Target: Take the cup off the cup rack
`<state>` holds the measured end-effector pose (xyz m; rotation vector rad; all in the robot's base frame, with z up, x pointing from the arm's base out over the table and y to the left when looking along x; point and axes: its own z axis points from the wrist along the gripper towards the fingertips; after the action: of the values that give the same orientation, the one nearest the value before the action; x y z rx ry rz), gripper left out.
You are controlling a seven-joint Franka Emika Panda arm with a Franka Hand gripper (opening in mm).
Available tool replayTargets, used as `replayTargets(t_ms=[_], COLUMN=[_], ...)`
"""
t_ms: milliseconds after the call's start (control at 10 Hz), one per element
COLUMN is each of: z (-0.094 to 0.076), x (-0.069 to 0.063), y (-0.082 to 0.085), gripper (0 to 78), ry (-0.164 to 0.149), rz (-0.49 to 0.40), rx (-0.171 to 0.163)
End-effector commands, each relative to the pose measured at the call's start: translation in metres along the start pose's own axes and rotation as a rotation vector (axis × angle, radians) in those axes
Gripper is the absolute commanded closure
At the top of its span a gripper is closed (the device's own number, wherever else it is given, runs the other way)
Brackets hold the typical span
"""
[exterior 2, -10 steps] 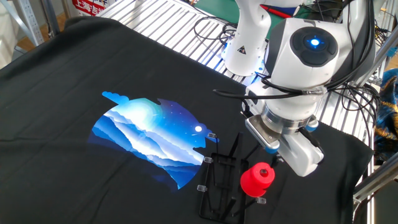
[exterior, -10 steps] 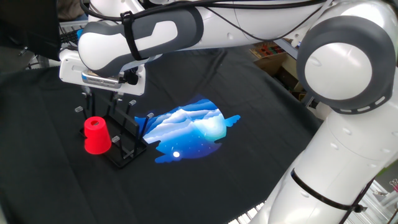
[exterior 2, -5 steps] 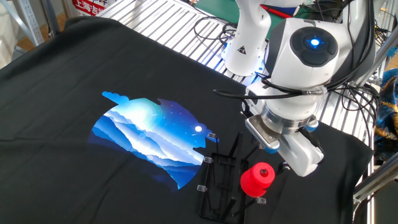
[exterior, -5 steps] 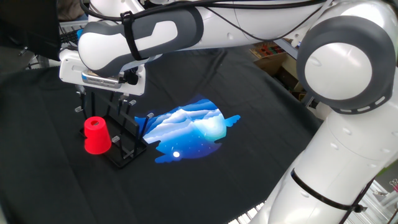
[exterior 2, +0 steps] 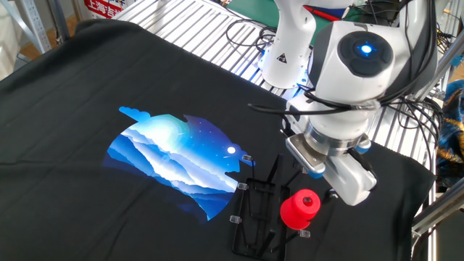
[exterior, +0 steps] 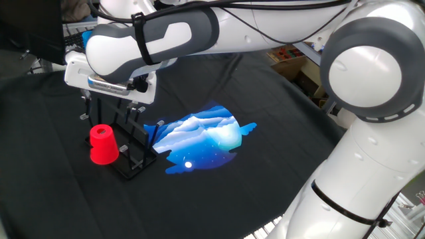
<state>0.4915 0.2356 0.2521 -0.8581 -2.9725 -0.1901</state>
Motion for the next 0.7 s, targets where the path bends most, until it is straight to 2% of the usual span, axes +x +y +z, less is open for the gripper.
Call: replayTargets(t_ms=[100, 700], z=[0.000, 0.017], x=[-0.001, 0.000], y=[0.002, 0.015], gripper=[0.2, 0.2], ry=[-0.004, -0.023], rz=[0.013, 0.031], rx=[-0.014, -0.024])
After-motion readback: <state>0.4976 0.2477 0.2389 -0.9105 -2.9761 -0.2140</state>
